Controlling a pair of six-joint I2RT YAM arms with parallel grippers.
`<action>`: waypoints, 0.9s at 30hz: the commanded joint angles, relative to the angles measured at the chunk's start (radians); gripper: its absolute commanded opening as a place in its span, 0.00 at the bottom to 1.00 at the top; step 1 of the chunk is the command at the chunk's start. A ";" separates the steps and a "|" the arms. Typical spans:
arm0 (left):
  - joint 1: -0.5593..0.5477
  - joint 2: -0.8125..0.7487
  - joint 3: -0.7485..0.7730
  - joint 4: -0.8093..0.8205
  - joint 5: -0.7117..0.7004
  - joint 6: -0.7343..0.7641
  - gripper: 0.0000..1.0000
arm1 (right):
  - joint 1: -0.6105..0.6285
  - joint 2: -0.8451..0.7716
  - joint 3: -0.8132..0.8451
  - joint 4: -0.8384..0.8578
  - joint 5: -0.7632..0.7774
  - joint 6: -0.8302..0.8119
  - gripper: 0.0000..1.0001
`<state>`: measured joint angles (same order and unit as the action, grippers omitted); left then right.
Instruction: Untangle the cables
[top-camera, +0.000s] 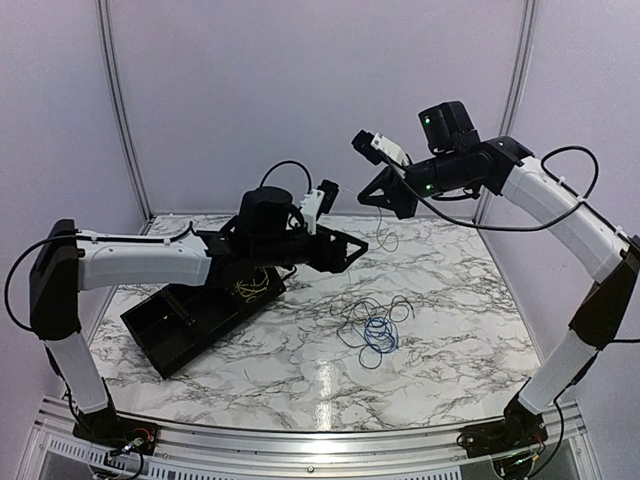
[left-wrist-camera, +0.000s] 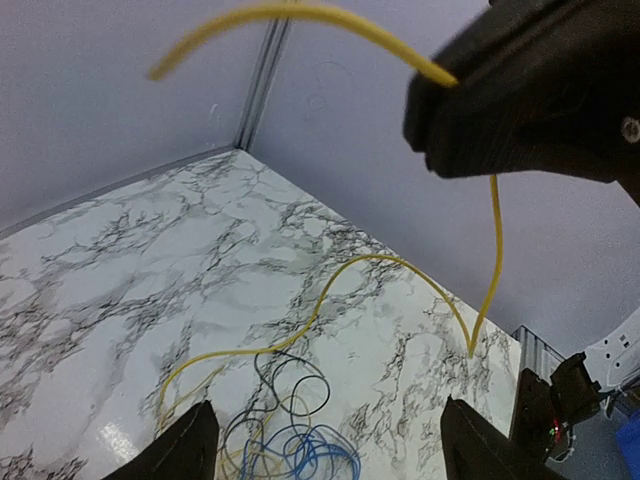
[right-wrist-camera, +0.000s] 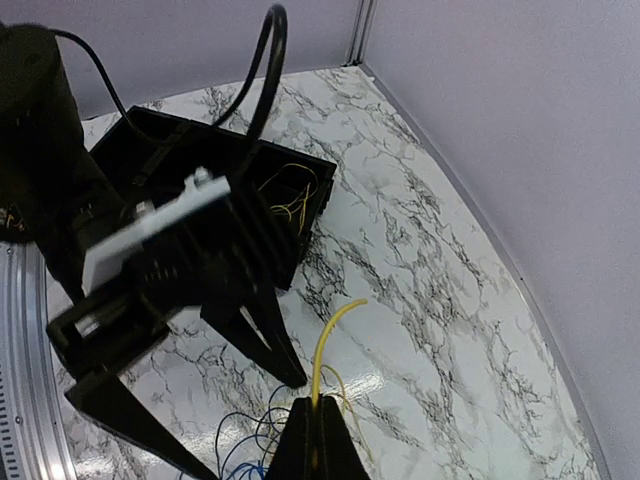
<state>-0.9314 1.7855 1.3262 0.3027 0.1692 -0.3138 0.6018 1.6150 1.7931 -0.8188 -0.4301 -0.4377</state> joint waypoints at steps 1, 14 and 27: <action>-0.034 0.139 0.074 0.128 0.049 0.017 0.79 | -0.012 -0.027 0.094 0.030 -0.011 0.086 0.00; -0.029 0.423 0.055 0.346 0.016 -0.236 0.57 | -0.017 -0.026 0.475 0.066 0.018 0.204 0.00; -0.009 0.191 -0.105 0.318 -0.042 -0.232 0.64 | -0.017 -0.118 0.201 0.297 0.072 0.169 0.00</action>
<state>-0.9581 2.1178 1.2602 0.6003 0.1692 -0.5335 0.5907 1.5002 2.0640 -0.6212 -0.3813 -0.2729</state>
